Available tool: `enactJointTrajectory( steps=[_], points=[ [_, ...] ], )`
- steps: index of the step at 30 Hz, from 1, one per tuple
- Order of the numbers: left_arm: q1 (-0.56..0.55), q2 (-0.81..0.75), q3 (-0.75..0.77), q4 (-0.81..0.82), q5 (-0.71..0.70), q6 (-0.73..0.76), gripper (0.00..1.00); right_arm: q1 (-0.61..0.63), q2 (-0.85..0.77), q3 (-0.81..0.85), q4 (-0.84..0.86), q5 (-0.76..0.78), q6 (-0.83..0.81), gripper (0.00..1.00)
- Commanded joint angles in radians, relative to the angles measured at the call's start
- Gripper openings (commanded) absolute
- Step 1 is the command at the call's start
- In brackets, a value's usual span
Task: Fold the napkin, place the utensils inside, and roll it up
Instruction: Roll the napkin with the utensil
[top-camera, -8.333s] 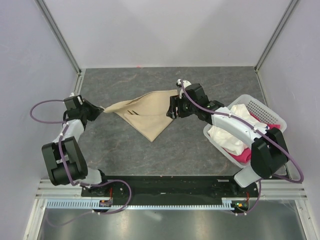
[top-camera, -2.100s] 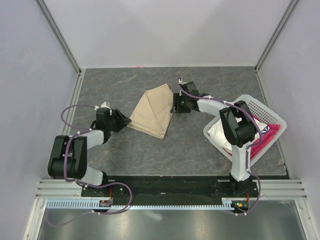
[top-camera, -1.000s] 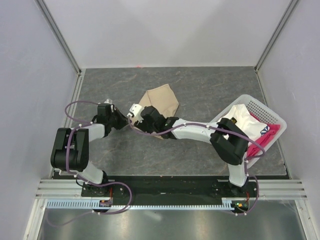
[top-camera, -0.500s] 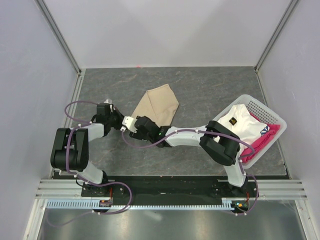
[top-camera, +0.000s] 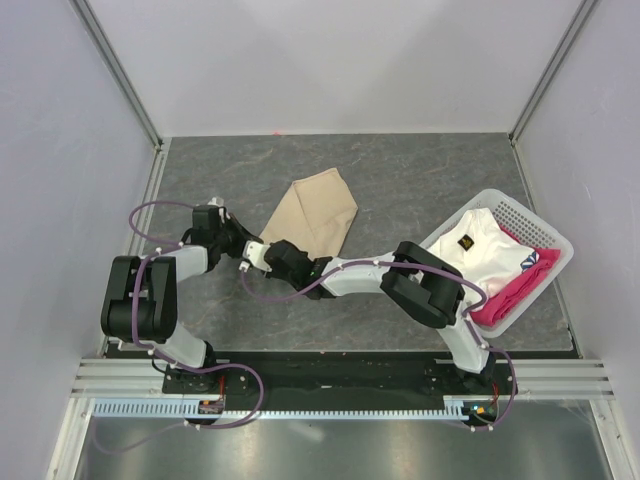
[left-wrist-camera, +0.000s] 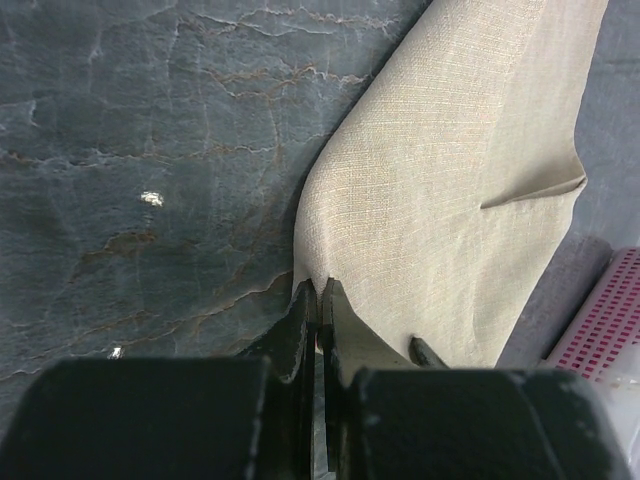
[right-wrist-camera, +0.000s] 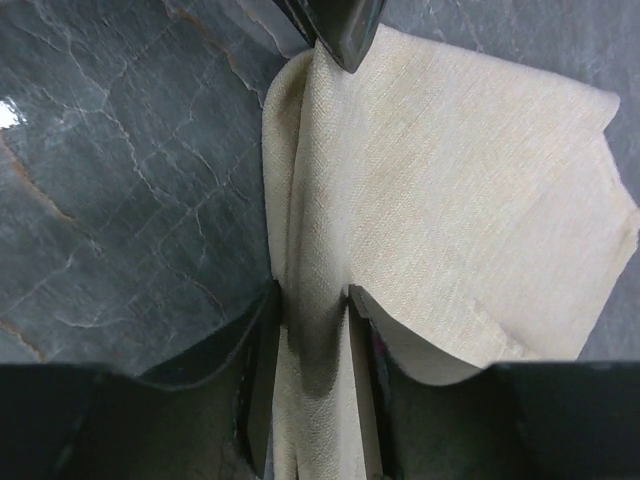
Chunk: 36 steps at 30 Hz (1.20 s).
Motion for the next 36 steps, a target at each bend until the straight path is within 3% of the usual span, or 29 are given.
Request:
enactJointTrajectory(
  steps=[1,9,12,17,20,25,36],
  points=[
    [0.004,-0.008,0.037,0.006,0.030,-0.014,0.02,0.005,0.047,0.028,-0.008,0.041,-0.033,0.39],
    [0.007,-0.011,0.032,0.023,0.047,-0.014,0.02,0.004,0.085,0.068,-0.084,0.014,-0.033,0.11],
    [0.015,-0.021,0.031,0.023,0.045,-0.019,0.13,0.001,0.081,0.076,-0.097,-0.038,-0.018,0.00],
    [0.039,-0.084,0.003,0.006,0.021,-0.019,0.47,-0.021,0.053,0.108,-0.215,-0.187,0.058,0.00],
    [0.039,-0.148,-0.041,0.001,-0.025,-0.011,0.60,-0.050,0.020,0.123,-0.270,-0.286,0.121,0.00],
    [0.039,-0.244,-0.124,-0.010,-0.097,0.003,0.66,-0.107,-0.023,0.145,-0.341,-0.520,0.189,0.00],
    [0.039,-0.500,-0.268,-0.037,-0.100,0.024,0.67,-0.231,-0.017,0.187,-0.418,-0.920,0.322,0.00]
  ],
)
